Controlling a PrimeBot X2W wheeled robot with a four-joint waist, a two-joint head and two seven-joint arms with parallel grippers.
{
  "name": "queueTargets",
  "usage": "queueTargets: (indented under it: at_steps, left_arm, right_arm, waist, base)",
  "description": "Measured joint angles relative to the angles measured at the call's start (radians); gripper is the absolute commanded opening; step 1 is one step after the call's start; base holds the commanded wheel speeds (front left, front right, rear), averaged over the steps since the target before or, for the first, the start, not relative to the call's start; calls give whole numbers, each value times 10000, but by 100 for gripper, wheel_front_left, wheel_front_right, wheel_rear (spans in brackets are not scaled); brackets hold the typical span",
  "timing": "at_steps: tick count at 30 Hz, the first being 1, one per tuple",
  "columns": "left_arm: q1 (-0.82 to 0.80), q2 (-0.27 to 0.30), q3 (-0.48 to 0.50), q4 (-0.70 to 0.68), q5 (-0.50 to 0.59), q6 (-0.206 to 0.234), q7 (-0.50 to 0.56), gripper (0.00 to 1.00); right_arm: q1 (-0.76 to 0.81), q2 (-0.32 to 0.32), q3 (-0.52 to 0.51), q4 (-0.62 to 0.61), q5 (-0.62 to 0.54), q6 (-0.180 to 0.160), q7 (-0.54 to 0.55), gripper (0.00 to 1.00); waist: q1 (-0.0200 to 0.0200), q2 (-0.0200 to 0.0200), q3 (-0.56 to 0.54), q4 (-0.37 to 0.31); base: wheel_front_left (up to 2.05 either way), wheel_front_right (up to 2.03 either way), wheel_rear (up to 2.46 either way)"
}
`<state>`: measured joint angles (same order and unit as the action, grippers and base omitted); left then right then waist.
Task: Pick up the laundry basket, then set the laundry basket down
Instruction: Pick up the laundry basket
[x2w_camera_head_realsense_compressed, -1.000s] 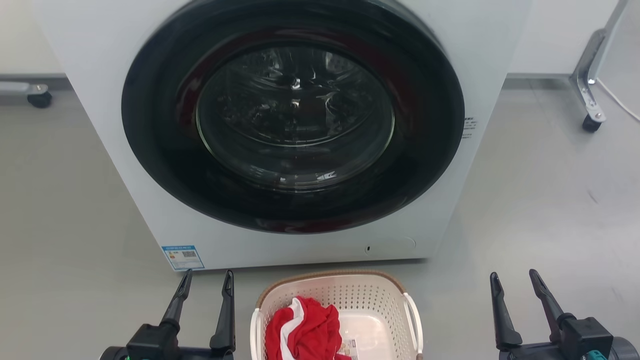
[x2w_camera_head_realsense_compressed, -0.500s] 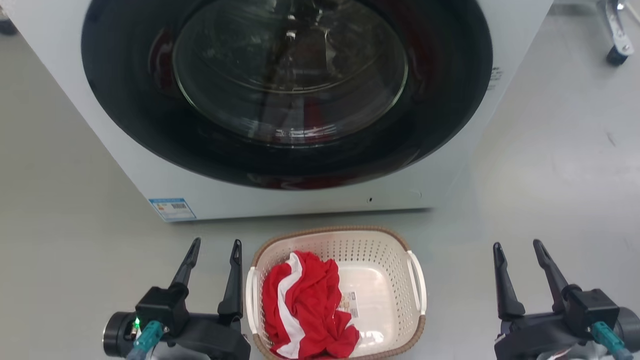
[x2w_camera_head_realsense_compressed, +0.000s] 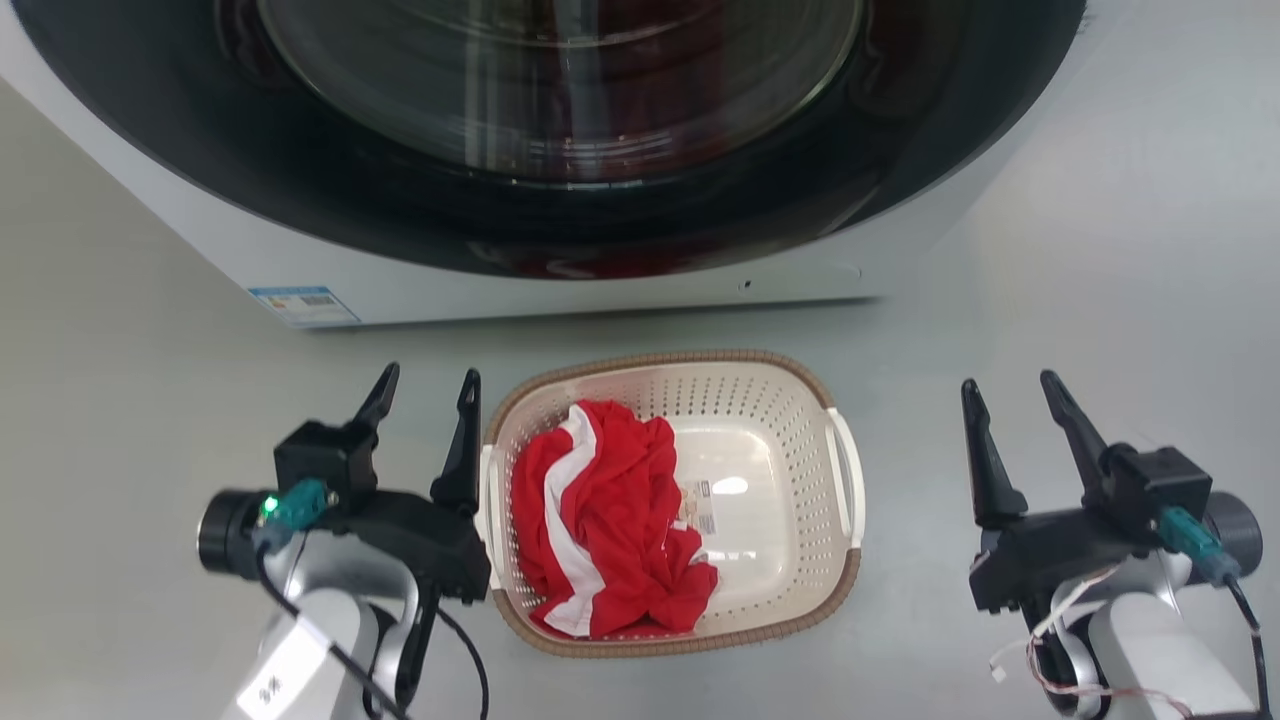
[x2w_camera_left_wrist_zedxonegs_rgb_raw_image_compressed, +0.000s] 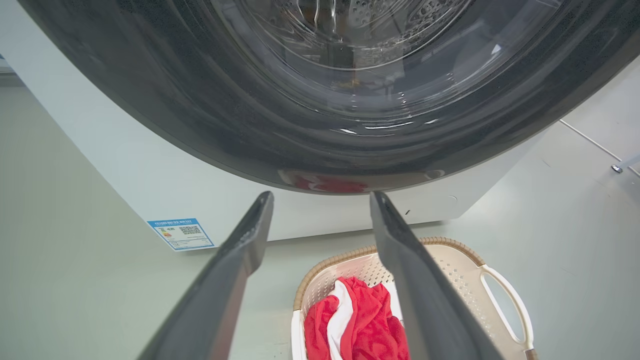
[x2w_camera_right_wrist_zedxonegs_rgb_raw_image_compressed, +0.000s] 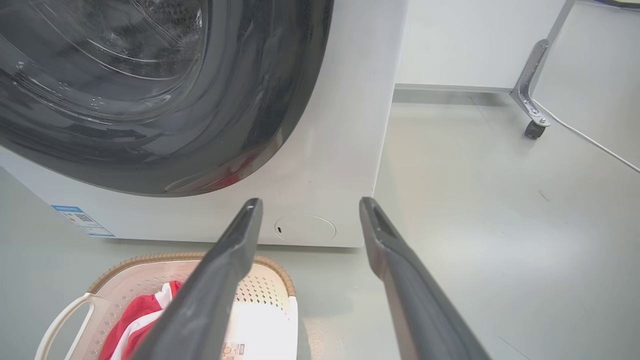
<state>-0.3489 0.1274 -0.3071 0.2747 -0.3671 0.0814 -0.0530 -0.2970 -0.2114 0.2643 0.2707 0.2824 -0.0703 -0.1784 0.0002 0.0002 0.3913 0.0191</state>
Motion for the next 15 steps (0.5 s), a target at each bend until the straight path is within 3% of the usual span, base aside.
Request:
queueTargets:
  at_steps: [15]
  left_arm:
    - [-3169, -134, 2, 2408, -178, -568, 1218, 100]
  right_arm:
    - [-2905, 198, 499, 2184, -211, 483, 732, 100]
  waist:
    - [0, 0, 2113, -21]
  base:
    - [0, 0, 0]
